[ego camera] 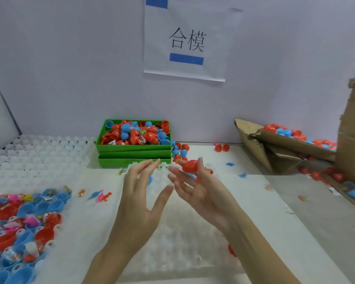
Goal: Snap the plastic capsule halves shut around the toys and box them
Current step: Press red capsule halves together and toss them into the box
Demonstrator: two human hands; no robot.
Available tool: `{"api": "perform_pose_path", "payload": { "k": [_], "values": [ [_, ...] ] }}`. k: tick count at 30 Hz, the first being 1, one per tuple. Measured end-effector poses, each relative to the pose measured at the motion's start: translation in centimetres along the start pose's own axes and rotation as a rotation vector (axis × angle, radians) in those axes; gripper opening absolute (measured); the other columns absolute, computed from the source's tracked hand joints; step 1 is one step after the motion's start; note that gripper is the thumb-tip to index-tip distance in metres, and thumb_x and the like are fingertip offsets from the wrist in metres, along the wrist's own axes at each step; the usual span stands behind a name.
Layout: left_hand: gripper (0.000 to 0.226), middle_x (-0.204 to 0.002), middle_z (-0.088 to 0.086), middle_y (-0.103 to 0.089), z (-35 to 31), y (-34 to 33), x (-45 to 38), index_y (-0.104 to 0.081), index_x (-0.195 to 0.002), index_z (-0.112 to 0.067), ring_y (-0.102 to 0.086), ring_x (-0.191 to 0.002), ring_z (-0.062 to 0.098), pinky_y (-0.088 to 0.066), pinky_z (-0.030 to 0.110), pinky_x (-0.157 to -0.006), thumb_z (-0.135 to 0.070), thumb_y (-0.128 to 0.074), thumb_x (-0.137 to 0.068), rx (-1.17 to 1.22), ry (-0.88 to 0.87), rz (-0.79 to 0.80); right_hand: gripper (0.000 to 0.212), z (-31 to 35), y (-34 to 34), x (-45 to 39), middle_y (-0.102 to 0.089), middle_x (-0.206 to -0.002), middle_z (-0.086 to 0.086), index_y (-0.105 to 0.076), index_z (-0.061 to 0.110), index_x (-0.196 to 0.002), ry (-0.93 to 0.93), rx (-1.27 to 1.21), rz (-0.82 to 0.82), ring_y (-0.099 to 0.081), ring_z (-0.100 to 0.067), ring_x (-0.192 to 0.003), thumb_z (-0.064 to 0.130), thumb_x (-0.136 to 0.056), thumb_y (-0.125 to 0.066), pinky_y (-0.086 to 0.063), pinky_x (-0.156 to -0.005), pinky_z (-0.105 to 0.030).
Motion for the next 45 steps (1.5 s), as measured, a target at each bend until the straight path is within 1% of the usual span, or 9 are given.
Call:
{"api": "perform_pose_path", "payload": {
  "k": [4, 9, 13, 19, 22, 26, 29, 36, 45],
  "values": [
    [0.03, -0.128, -0.022, -0.048, 0.2, 0.4, -0.1, -0.064, -0.123, -0.037, -0.055, -0.125, 0.013, -0.054, 0.044, -0.104, -0.048, -0.054, -0.097, -0.017, 0.023, -0.04, 0.066, 7.3, 2.8, -3.4, -0.065, -0.091, -0.011, -0.062, -0.01, -0.131, 0.068, -0.349, -0.225, -0.062, -0.015, -0.077, 0.049, -0.102, -0.054, -0.056, -0.066, -0.023],
    [0.014, -0.116, -0.011, -0.058, 0.4, -0.4, 0.1, -0.072, -0.102, -0.029, -0.052, -0.113, -0.007, -0.044, 0.017, -0.098, -0.035, -0.061, -0.096, -0.155, -0.053, 0.101, 0.069, 16.3, 4.8, -5.9, -0.063, -0.121, -0.015, -0.043, -0.003, -0.144, 0.254, -0.269, -0.33, -0.063, -0.019, -0.091, 0.052, -0.104, -0.049, -0.055, -0.077, -0.026],
    [0.005, -0.106, -0.015, -0.059, 1.0, -1.1, 0.5, -0.074, -0.1, -0.025, -0.059, -0.101, 0.002, -0.051, 0.019, -0.087, -0.021, -0.073, -0.097, -0.257, -0.072, 0.235, 0.045, 12.7, 6.2, -5.2, -0.063, -0.121, -0.009, -0.052, 0.0, -0.144, 0.146, 0.066, -0.324, -0.063, -0.016, -0.098, 0.028, -0.109, -0.05, -0.055, -0.082, -0.027],
    [0.03, -0.137, -0.018, -0.05, 1.4, -2.3, 1.3, -0.067, -0.127, -0.03, -0.048, -0.127, -0.001, -0.037, 0.015, -0.105, -0.045, -0.051, -0.106, -0.305, -0.066, 0.372, 0.019, 5.8, 4.0, -2.1, -0.076, -0.091, 0.003, -0.077, 0.02, -0.099, 0.296, 1.019, -0.432, -0.074, -0.013, -0.082, 0.02, -0.105, -0.06, -0.057, -0.069, -0.016],
    [0.029, -0.137, -0.014, -0.052, 1.2, -2.3, 1.3, -0.07, -0.123, -0.027, -0.049, -0.128, 0.002, -0.039, 0.018, -0.104, -0.043, -0.054, -0.106, -0.298, -0.089, 0.368, 0.014, 3.4, 1.9, -2.6, -0.068, -0.092, 0.018, -0.079, 0.024, -0.105, 0.356, 1.599, -0.296, -0.063, -0.003, -0.079, 0.02, -0.1, -0.067, -0.046, -0.067, -0.008],
    [0.027, -0.134, -0.014, -0.051, 1.3, -2.0, 1.2, -0.071, -0.122, -0.026, -0.049, -0.124, 0.0, -0.037, 0.011, -0.097, -0.041, -0.055, -0.106, -0.283, -0.081, 0.345, 0.023, 1.9, 1.3, -4.1, -0.062, -0.105, 0.006, -0.077, 0.024, -0.121, 0.298, 1.893, -0.236, -0.053, -0.009, -0.084, 0.025, -0.1, -0.068, -0.042, -0.07, -0.011],
    [0.025, -0.131, -0.012, -0.053, 1.4, -1.8, 1.2, -0.073, -0.119, -0.025, -0.052, -0.122, 0.002, -0.037, 0.012, -0.094, -0.039, -0.056, -0.106, -0.281, -0.086, 0.33, 0.024, 1.2, 1.3, -4.8, -0.064, -0.112, -0.002, -0.076, 0.023, -0.123, 0.311, 1.964, -0.266, -0.053, -0.016, -0.097, 0.028, -0.101, -0.067, -0.052, -0.085, -0.026],
    [0.014, -0.117, -0.011, -0.059, 1.3, -1.0, 0.5, -0.075, -0.11, -0.022, -0.053, -0.115, 0.002, -0.039, 0.006, -0.095, -0.027, -0.064, -0.103, -0.245, 0.001, 0.167, 0.02, 2.0, 0.6, -3.6, -0.053, -0.1, 0.006, -0.077, 0.022, -0.116, 0.425, 1.918, -0.27, -0.047, -0.011, -0.09, 0.028, -0.099, -0.068, -0.039, -0.072, -0.017],
    [0.024, -0.112, -0.006, -0.073, 2.0, -0.1, -0.4, -0.068, -0.117, -0.023, -0.078, -0.091, 0.012, -0.063, 0.024, -0.074, -0.034, -0.069, -0.097, 0.458, 0.486, -0.039, 0.027, 1.2, -2.4, 3.4, -0.062, -0.092, 0.009, -0.082, 0.026, -0.105, 0.692, 1.75, -0.094, -0.056, -0.01, -0.079, 0.037, -0.087, -0.065, -0.048, -0.067, -0.015]
  ]
}}
Point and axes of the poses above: each hand's wrist, its own x-axis away from the middle knuckle, its own y-axis out of the back of the hand, z = x × y, the point moved 4 cm from there along -x, towards the middle knuckle
